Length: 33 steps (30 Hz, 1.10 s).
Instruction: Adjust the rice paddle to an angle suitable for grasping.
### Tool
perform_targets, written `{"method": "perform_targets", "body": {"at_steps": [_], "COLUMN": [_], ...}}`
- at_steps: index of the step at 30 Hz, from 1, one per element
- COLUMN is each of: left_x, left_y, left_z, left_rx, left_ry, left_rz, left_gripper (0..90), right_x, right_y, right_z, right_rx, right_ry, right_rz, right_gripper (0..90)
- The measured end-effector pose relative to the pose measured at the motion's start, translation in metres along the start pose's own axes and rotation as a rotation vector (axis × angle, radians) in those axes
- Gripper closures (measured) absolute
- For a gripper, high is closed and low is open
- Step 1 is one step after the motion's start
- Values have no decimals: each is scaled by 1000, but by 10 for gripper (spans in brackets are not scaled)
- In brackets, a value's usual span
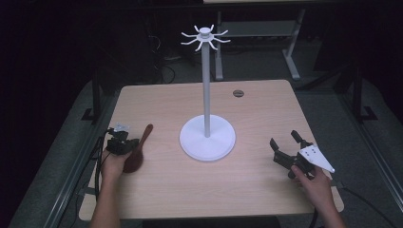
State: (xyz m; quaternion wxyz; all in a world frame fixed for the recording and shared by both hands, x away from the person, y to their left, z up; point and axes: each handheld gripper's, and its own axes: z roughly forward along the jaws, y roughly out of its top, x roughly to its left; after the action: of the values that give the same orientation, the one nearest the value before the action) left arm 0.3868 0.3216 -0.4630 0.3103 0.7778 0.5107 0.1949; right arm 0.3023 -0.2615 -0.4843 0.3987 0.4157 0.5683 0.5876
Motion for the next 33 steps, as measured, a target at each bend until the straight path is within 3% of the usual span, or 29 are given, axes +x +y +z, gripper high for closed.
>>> {"method": "perform_targets", "body": {"at_steps": [11, 16, 27, 33], "left_x": [-12, -17, -24, -25], "left_y": [5, 7, 9, 12], "left_z": [4, 4, 6, 1], "left_rx": [5, 7, -13, -19], "left_ry": [-39, -55, -131, -133], "left_rz": [48, 87, 110, 126], "left_gripper": [900, 900, 900, 900], "right_x": [0, 0, 0, 0], "right_y": [0, 0, 0, 0], "right_z": [0, 0, 0, 0], "right_rx": [0, 0, 0, -1], "right_ry": [0, 0, 0, 0], "right_rz": [-1, 0, -2, -4], "right_gripper": [133, 133, 133, 133]}}
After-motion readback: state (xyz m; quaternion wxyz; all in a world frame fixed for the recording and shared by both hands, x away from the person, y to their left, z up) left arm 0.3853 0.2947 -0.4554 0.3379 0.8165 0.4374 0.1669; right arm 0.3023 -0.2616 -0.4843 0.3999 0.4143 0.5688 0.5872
